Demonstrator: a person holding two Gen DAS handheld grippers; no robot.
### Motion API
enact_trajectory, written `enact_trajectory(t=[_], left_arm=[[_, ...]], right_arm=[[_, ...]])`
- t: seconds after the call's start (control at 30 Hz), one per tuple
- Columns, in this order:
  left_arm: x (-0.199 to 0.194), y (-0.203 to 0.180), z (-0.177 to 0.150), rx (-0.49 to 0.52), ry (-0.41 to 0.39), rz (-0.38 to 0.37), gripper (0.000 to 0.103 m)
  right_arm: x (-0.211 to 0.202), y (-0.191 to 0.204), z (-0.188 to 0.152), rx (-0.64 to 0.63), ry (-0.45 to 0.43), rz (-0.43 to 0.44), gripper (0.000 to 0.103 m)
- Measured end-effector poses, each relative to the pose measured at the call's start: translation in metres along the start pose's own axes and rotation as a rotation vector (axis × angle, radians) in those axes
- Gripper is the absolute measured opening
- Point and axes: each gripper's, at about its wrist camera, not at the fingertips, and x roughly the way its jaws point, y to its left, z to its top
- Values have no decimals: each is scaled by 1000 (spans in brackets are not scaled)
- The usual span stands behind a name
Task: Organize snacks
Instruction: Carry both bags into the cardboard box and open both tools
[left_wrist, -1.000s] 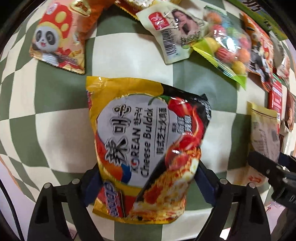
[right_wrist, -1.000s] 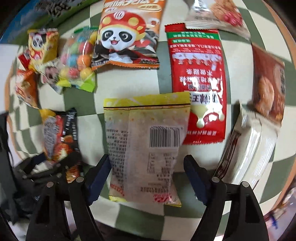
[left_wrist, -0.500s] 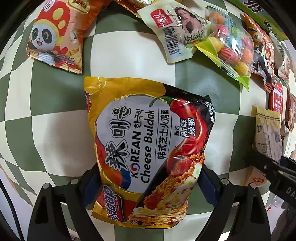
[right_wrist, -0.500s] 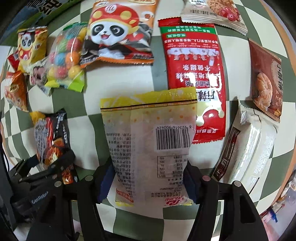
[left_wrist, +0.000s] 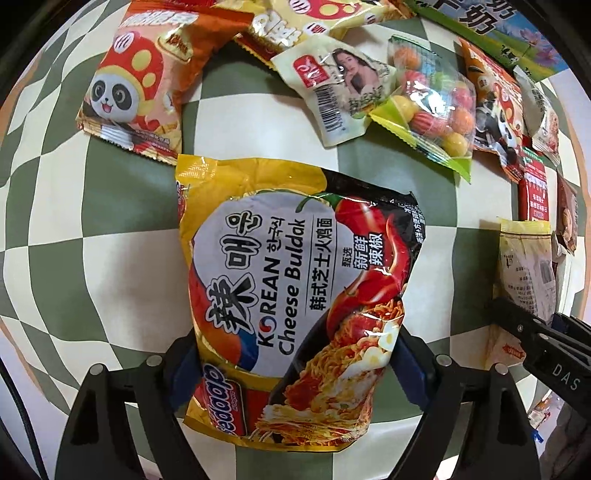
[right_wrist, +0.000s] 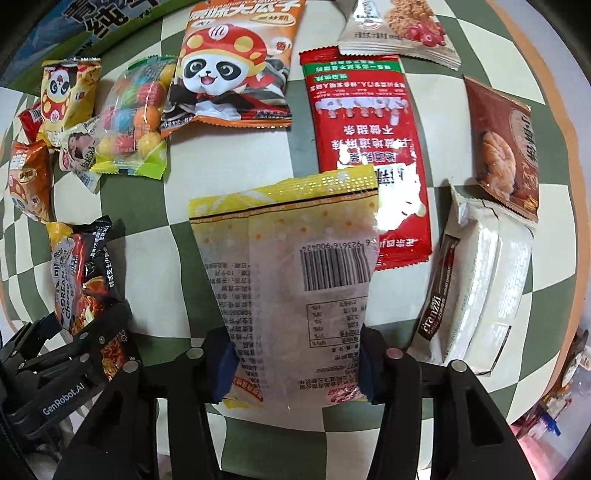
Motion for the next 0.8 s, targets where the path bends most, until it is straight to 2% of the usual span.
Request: enact_trajectory(t=[0.2, 0.33, 0.43, 0.6, 0.7, 0.8], left_arm=[[-29, -11, -5, 2, -11, -1, 87], [-79, -19, -5, 0, -56, -49, 87], [-124, -27, 5, 3, -118, -83, 87], [-206, -33, 49, -11, -248, -151, 87], [-246, -40, 91, -21, -301, -196, 87], [-265, -41, 143, -28, -337, -170, 87]], right_arm=[[-4, -6, -11, -10, -10, 74, 47], [-28, -3, -13, -44, -43, 149, 47], [-61, 0, -14, -74, -91, 216, 46], [-122, -1, 7, -109, -186, 290, 46], [-159, -1, 41, -125, -235, 340, 46], [-187, 4, 78, -149, -286, 374, 46]])
